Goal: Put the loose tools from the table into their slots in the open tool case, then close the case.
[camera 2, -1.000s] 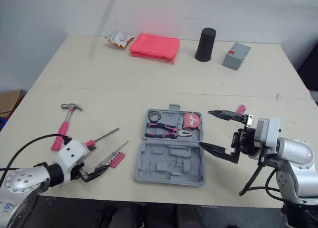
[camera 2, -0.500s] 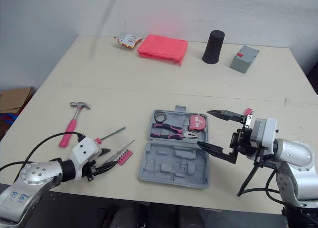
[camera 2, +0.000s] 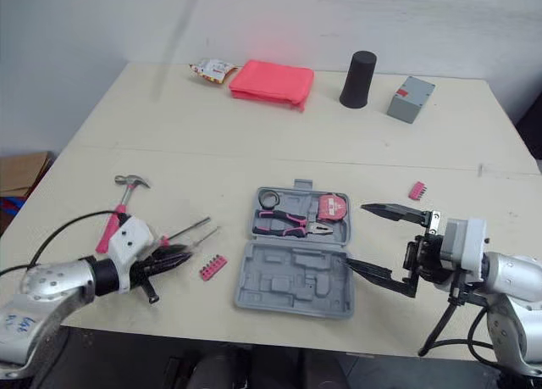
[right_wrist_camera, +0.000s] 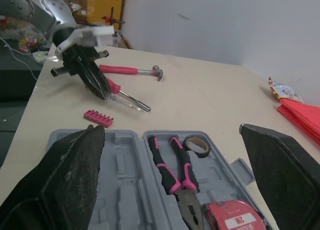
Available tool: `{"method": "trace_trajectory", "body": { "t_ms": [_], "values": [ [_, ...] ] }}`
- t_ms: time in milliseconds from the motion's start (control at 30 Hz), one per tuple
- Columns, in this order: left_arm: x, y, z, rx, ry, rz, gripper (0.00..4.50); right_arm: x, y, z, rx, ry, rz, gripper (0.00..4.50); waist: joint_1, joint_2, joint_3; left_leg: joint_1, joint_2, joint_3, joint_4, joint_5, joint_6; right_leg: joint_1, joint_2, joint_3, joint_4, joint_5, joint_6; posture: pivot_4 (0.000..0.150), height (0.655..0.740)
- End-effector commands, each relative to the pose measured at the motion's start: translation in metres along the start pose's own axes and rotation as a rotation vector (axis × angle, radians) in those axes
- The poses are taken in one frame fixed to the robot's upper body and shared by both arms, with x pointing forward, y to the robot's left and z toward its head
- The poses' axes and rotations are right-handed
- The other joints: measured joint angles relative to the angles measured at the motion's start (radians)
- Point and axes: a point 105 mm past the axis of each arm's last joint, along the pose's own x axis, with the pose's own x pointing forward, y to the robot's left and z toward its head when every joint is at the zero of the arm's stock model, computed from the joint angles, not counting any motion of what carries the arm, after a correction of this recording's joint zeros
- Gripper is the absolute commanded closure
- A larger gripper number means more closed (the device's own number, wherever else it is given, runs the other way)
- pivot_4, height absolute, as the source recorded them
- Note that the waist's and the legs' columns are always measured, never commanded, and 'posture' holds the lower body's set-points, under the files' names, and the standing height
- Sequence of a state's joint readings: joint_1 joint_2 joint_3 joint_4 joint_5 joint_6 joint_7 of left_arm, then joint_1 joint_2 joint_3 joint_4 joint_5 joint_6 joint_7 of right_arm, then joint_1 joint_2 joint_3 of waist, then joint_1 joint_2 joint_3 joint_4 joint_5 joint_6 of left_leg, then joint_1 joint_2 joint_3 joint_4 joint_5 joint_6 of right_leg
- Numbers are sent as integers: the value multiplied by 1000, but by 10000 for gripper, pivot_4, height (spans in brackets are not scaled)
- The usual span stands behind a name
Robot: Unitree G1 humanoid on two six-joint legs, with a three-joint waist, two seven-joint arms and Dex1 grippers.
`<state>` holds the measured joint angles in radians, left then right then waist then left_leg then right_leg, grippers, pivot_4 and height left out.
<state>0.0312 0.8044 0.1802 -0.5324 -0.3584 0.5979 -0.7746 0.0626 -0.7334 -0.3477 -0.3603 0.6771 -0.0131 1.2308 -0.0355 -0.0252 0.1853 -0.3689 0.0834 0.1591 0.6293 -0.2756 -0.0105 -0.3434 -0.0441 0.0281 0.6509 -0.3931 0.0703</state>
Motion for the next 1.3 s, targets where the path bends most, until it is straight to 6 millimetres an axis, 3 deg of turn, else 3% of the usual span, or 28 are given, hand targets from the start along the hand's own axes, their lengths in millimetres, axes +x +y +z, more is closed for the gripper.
{"method": "trace_trajectory", "body": {
  "t_ms": [33,200,467,600,733,1300],
  "values": [
    [4,-14,29,172,-59,-189,44405,-19,-3,3,-15,67,6,0,4,0,0,0,0,0,0,0,-1,0,0,0,-1,0,0,1500,7400],
    [30,-39,55,270,-60,-438,44405,-36,1,1,26,132,5,0,9,1,0,-2,-1,1,-1,-1,-2,2,1,1,-9,0,1,1500,7400],
    [91,-52,88,362,9,-518,44405,-40,18,1,58,150,-33,0,8,0,1,-4,0,4,2,-1,-3,1,7,8,-11,0,10,1500,7400],
    [107,-52,89,482,139,-502,44405,-43,27,1,79,158,-44,0,6,-1,1,-3,0,3,4,-1,-4,1,8,10,-8,-1,12,1500,7400],
    [110,-66,93,506,187,-550,44405,-45,30,0,84,163,-49,0,5,-1,1,-2,0,5,4,-1,-4,0,8,12,-7,-1,12,1500,7400],
    [127,-67,84,463,266,-512,44405,-44,40,-13,97,164,-78,0,9,-1,1,-2,0,3,8,0,-4,1,7,11,-3,-1,12,1500,7400]
  ]
}}
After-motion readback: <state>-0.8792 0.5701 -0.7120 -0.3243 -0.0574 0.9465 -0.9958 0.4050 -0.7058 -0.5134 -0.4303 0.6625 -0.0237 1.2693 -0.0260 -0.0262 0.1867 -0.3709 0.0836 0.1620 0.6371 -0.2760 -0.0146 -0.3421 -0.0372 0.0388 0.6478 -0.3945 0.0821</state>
